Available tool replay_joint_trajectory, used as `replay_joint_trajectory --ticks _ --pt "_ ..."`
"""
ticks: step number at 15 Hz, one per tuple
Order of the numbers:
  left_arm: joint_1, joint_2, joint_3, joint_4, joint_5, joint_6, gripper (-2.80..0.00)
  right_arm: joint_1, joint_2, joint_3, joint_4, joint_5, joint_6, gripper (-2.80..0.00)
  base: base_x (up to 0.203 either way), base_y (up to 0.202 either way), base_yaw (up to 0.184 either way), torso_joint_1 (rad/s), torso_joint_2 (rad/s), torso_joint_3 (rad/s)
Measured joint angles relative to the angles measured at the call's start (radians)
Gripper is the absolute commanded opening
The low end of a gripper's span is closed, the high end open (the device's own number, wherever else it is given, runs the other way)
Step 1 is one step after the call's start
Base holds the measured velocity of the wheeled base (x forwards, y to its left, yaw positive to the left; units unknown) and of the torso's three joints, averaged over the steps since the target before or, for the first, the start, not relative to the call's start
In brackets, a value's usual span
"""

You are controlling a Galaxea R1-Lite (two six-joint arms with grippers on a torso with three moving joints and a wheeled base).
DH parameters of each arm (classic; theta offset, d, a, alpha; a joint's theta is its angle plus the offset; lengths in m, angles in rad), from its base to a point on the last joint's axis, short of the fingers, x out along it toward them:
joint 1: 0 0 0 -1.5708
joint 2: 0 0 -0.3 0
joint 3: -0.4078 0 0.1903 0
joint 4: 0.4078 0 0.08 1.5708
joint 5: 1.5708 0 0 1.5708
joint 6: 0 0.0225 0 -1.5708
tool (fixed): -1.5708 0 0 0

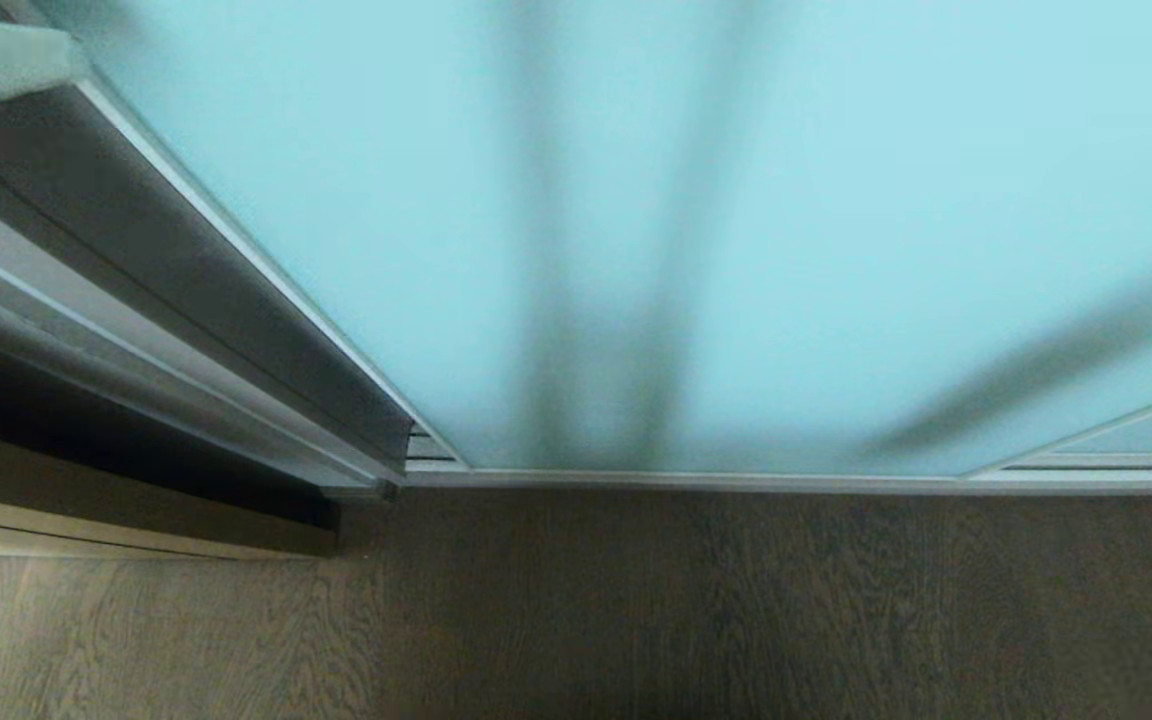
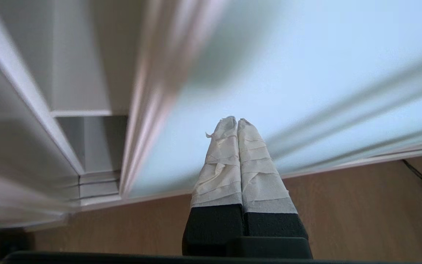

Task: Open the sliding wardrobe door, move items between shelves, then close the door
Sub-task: Close the door

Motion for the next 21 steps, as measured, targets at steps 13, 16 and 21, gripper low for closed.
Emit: replay_joint_trajectory --ticks 13,16,21 --pt "0.124 -0.138 0.057 0.089 0.001 0.007 -2.80 0.000 0.000 0.000 0.000 0.000 0.000 -2.80 0.000 0.000 0.000 0.000 0.00 0.000" --pt "0.226 -0.142 0.071 0.089 0.000 0.010 -2.80 0.000 0.000 0.000 0.000 0.000 0.000 -2.80 0.000 0.000 0.000 0.000 0.00 0.000" --pt "0.354 -0.206 0.161 0.090 0.000 0.011 -2.80 0.000 0.000 0.000 0.000 0.000 0.000 -2.80 0.000 0.000 0.000 0.000 0.00 0.000"
